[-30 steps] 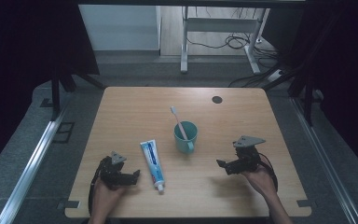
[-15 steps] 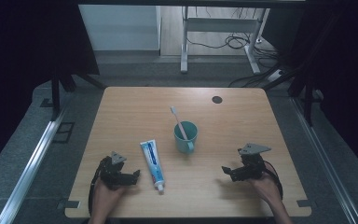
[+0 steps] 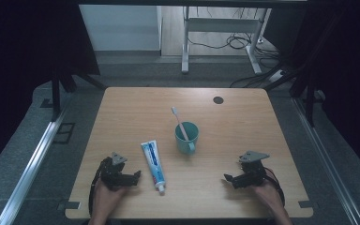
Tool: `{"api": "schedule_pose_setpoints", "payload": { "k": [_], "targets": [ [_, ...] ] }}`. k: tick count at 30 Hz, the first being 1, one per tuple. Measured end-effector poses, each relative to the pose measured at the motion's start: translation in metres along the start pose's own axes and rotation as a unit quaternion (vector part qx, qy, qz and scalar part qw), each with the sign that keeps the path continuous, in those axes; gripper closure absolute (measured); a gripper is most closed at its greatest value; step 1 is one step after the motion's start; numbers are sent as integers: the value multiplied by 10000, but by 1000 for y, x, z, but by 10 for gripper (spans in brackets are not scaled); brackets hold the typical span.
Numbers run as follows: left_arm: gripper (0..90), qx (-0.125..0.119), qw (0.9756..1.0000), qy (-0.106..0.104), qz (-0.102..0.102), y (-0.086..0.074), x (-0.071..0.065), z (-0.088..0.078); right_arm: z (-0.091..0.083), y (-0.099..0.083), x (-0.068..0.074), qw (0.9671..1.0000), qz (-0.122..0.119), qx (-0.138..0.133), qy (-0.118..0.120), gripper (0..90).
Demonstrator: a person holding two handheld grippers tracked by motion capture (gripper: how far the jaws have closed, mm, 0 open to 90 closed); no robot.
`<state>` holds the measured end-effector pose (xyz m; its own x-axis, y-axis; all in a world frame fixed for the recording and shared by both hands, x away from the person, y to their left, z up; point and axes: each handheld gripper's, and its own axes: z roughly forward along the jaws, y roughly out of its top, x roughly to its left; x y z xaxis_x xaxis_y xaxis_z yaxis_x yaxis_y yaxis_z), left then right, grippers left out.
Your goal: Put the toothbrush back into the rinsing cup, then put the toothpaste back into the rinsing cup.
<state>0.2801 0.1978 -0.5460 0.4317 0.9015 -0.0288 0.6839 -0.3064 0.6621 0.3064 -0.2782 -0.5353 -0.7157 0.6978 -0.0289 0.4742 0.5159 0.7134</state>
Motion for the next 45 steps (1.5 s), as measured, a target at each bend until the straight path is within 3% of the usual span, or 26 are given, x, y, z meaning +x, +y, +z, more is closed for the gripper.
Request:
{"api": "schedule_pose_setpoints", "payload": {
  "k": [5,12,28,34,39,43,45],
  "targets": [
    [5,-3,10000,2,5,0,0,0,4,-4,0,9999,-93,78,-1,0],
    [5,6,10000,1,5,0,0,0,5,-7,-3,9999,73,94,99,0],
    [0,9,10000,-4,18,1,0,1,4,-8,-2,9998,130,96,73,0],
    [0,160,9999,-14,19,4,0,0,4,-8,-2,9998,135,96,68,0],
    [82,58,9999,89,76,6,-1,-6,4,-8,-2,9998,143,93,59,0],
    [164,-80,10000,34,-10,8,0,-12,4,-8,-2,9998,151,92,56,0],
    [249,-159,9999,0,-3,9,1,-15,4,-8,-2,9998,151,92,56,0]
  ]
}}
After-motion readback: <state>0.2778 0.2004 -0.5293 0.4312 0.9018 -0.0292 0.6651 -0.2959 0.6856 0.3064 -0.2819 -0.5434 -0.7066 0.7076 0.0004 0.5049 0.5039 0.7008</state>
